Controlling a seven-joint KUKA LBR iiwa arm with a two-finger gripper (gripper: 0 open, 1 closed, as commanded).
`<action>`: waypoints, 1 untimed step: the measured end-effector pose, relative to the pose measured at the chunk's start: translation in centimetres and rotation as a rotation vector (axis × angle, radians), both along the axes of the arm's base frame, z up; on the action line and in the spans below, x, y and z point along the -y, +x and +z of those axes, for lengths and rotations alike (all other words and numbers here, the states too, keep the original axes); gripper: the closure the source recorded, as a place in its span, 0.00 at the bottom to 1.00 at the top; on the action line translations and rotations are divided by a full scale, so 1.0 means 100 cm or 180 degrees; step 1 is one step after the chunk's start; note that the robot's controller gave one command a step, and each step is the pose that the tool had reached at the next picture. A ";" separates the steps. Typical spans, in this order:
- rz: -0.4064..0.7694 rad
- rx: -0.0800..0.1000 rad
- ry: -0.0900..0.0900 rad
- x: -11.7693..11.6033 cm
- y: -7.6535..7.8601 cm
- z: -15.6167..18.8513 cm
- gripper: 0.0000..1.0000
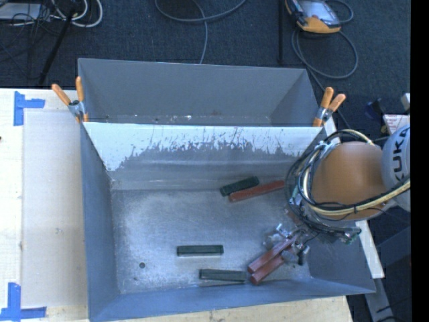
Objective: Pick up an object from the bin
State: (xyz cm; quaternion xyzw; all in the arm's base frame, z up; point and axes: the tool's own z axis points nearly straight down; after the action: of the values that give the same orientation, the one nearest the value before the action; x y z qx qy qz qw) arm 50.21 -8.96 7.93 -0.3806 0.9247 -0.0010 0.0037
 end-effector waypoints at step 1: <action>-0.0003 -0.0022 0.0005 -0.001 -0.001 0.012 1.00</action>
Offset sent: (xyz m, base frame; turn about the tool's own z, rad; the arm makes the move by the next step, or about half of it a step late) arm 0.0000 -0.0001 0.0527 0.0000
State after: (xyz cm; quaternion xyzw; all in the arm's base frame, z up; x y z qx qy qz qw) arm 50.10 -8.88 9.11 -0.3803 0.9249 0.0010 0.0008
